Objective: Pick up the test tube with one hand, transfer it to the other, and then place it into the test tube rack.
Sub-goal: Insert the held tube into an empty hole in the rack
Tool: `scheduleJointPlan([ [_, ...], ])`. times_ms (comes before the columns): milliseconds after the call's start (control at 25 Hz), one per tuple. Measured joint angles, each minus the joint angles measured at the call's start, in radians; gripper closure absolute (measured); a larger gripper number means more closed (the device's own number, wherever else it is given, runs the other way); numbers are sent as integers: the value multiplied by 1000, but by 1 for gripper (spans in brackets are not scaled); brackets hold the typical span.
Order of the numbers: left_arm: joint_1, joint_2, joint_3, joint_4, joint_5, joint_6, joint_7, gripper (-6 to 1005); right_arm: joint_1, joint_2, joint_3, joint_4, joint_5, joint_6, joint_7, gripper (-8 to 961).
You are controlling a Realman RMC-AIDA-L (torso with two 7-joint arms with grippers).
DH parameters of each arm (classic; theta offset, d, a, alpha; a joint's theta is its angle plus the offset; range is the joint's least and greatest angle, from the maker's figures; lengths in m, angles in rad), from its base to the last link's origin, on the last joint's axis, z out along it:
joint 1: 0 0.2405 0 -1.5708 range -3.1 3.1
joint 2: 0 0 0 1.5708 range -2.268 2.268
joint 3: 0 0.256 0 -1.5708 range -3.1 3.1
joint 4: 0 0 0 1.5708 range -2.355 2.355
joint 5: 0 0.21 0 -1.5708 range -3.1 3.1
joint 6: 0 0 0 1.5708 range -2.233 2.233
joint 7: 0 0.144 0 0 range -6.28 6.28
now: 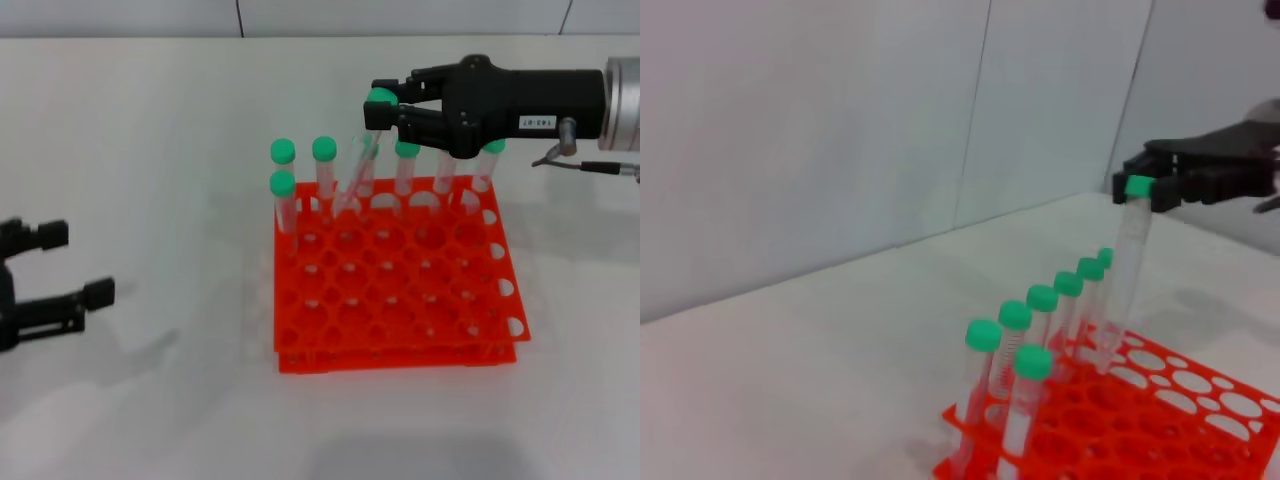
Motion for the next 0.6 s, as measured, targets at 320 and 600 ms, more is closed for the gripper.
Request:
scheduleJointPlan([
  [320, 21, 4, -106, -221, -53, 6, 187, 112, 42, 0, 1, -9, -46, 4, 42, 627],
  [600, 10, 9, -161, -298, -44, 8, 234, 112, 82, 26, 0, -33, -119, 37, 40, 621],
])
